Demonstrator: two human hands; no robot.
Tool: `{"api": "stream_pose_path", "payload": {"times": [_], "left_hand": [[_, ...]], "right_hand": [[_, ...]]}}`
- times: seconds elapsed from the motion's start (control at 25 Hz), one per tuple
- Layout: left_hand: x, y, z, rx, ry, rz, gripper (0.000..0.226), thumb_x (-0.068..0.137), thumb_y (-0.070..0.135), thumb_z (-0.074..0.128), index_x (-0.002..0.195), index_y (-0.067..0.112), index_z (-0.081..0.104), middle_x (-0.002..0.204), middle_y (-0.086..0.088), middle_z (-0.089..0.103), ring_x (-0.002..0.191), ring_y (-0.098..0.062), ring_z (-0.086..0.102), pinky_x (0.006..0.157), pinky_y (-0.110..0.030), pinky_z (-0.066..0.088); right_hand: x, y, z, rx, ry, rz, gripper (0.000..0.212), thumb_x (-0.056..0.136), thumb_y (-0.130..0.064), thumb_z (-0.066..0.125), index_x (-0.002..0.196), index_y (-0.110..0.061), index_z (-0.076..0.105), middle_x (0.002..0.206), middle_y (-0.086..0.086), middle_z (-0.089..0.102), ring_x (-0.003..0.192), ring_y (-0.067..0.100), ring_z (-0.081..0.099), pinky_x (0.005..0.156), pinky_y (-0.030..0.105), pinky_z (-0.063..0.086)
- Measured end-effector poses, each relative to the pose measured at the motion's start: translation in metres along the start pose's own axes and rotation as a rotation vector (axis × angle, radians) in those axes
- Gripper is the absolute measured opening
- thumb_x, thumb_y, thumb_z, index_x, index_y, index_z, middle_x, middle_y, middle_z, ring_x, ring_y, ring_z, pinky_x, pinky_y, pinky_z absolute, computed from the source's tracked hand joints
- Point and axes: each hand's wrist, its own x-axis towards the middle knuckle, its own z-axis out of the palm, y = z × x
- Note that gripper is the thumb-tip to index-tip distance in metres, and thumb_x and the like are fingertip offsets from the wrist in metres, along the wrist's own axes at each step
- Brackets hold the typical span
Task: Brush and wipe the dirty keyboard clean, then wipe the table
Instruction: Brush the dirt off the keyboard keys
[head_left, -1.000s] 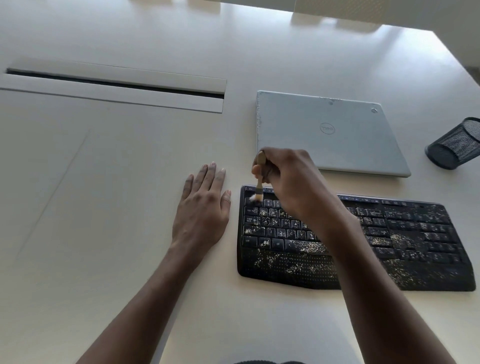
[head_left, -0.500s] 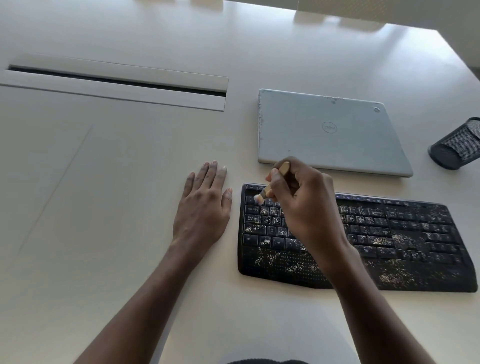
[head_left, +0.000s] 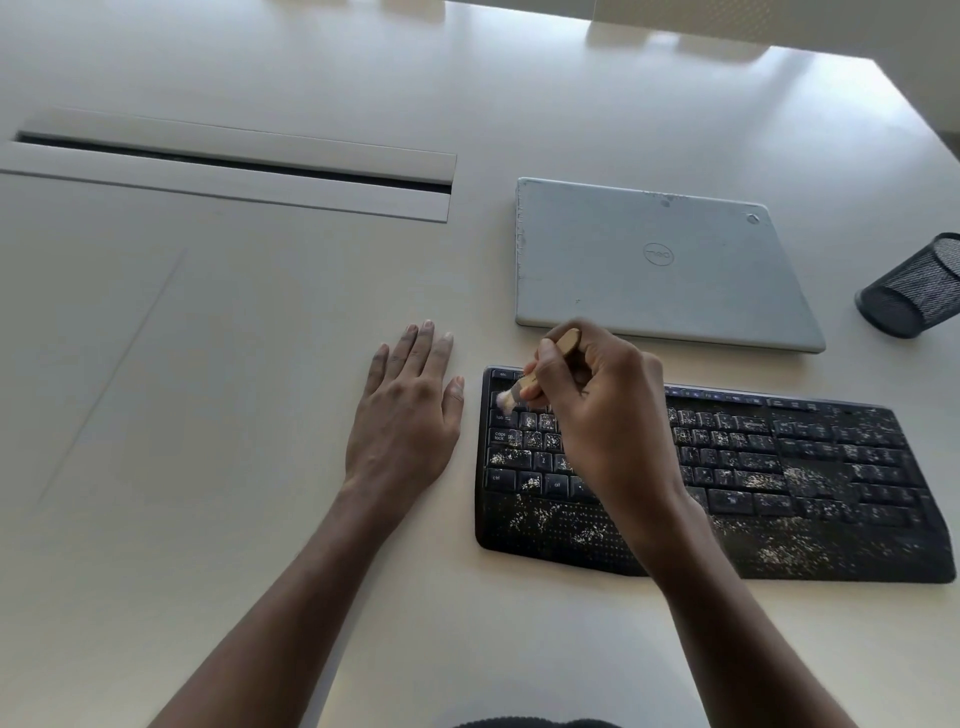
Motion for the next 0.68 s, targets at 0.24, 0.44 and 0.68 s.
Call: {"api": "stream_pose_path", "payload": {"times": [0.24, 0.44, 0.68], "left_hand": [[-0.0001, -0.0003, 0.0004, 0.002, 0.002, 0.003, 0.063, 0.105, 0.041, 0.03, 0.163, 0.017, 0.035, 0.171, -0.006, 0.028, 0.161, -0.017, 0.018, 0.132, -0.041, 0.011], [0.0003, -0.0003, 0.0003, 0.004, -0.006, -0.001, 0.064, 0.105, 0.042, 0.029, 0.163, 0.017, 0.034, 0.172, -0.005, 0.027, 0.161, -0.016, 0.016, 0.132, -0.04, 0.01], [0.0002, -0.0008, 0.0021, 0.003, 0.008, 0.004, 0.063, 0.105, 0.041, 0.031, 0.162, 0.017, 0.036, 0.171, -0.006, 0.029, 0.161, -0.018, 0.019, 0.132, -0.041, 0.011]], "right_hand": [[-0.0005, -0.0001, 0.0007, -0.042, -0.03, 0.017, 0.021, 0.106, -0.02, 0.057, 0.089, -0.01, 0.066, 0.071, -0.003, 0.073, 0.069, 0.002, 0.073, 0.067, 0.037, 0.061], [-0.001, -0.0021, -0.002, -0.041, -0.032, 0.015, 0.021, 0.106, -0.019, 0.057, 0.09, -0.01, 0.066, 0.072, -0.003, 0.072, 0.068, 0.003, 0.073, 0.067, 0.037, 0.061], [-0.003, -0.0012, -0.0081, -0.041, -0.01, 0.028, 0.021, 0.106, -0.019, 0.057, 0.089, -0.011, 0.067, 0.073, -0.004, 0.073, 0.069, 0.001, 0.073, 0.067, 0.033, 0.061]]}}
